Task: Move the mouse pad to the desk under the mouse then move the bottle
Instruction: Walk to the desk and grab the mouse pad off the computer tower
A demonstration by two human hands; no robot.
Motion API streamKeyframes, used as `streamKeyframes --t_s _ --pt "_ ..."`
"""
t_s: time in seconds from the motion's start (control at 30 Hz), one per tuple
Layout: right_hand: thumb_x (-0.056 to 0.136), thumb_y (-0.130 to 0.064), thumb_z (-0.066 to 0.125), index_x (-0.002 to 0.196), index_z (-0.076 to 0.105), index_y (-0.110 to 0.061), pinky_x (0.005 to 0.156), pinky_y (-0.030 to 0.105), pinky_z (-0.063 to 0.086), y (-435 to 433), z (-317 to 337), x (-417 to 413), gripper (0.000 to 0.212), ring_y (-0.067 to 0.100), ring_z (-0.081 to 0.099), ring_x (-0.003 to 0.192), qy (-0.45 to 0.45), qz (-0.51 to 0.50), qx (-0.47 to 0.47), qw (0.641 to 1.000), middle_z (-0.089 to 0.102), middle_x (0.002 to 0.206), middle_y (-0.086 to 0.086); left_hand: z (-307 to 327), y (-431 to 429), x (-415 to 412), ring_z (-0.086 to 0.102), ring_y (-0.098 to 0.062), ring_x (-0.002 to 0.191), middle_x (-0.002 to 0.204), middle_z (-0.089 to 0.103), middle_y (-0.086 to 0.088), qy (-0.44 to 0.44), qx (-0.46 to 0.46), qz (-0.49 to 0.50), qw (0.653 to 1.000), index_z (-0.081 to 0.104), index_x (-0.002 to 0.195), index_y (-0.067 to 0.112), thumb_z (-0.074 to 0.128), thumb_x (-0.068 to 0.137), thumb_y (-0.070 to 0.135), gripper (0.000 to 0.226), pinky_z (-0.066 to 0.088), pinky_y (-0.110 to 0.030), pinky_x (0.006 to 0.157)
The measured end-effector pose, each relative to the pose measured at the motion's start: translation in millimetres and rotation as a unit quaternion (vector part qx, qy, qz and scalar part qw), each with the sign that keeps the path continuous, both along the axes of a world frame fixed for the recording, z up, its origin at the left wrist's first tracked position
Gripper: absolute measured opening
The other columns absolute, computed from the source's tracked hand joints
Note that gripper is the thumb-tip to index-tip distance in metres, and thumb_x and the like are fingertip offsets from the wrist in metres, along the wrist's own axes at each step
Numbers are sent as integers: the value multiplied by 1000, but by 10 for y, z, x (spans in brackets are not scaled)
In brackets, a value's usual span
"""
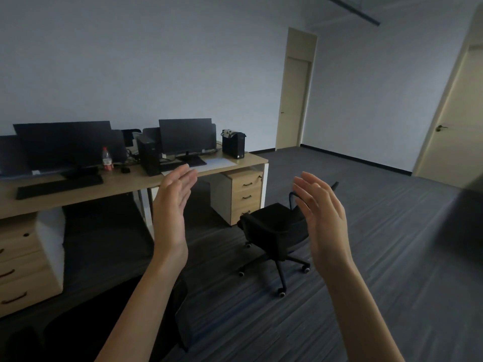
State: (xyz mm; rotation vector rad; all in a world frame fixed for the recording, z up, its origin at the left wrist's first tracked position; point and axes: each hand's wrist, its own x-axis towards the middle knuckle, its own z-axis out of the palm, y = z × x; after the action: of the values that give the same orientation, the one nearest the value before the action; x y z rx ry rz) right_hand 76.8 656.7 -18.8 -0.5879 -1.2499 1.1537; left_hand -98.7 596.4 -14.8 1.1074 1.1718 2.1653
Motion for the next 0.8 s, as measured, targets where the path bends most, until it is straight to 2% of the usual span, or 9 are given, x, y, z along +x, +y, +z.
streamKeyframes --t_s 0.17,0.3,0.47,0.53,0.63,0.8 --pt "92 -20 40 100 59 -30 94 24 42 1380 -32 -147 22 6 60 106 5 31 -10 999 65 108 -7 -72 1305 -122 55 -6 112 118 60 2 -9 2 22 1000 53 107 28 30 94 20 27 38 -23 101" --pt "92 -20 40 101 60 -28 95 25 42 2426 4 -338 23 7 60 107 -6 56 -12 998 65 112 -4 -22 2263 -291 55 -6 113 119 60 2 -14 -3 44 999 53 107 28 29 94 20 28 38 -24 101" --pt "81 -32 47 97 62 -30 93 23 43 3599 -1 -644 22 6 60 106 -4 84 -21 996 66 110 -5 -30 3330 -541 55 -8 114 114 61 5 -28 -12 58 998 53 107 28 31 93 25 26 38 -24 101" --pt "86 -28 47 98 61 -30 97 27 42 4040 -31 -786 19 8 59 108 -6 89 -18 996 66 111 -5 -63 3753 -671 56 -8 114 112 62 6 -31 -9 66 997 53 110 26 33 91 28 27 39 -24 100" --pt "83 -30 47 96 62 -31 97 27 43 4718 -101 -1033 21 7 60 107 -6 83 -15 996 66 110 -5 -138 4444 -913 55 -9 114 111 62 5 -31 -10 71 997 52 111 24 29 94 22 29 40 -24 101" --pt "91 -17 42 96 62 -30 100 30 42 5946 -144 -1571 24 11 59 109 3 64 -15 998 65 111 -1 -159 5701 -1453 55 -10 114 116 60 -1 -5 -6 73 997 52 110 24 29 94 22 28 38 -29 104"
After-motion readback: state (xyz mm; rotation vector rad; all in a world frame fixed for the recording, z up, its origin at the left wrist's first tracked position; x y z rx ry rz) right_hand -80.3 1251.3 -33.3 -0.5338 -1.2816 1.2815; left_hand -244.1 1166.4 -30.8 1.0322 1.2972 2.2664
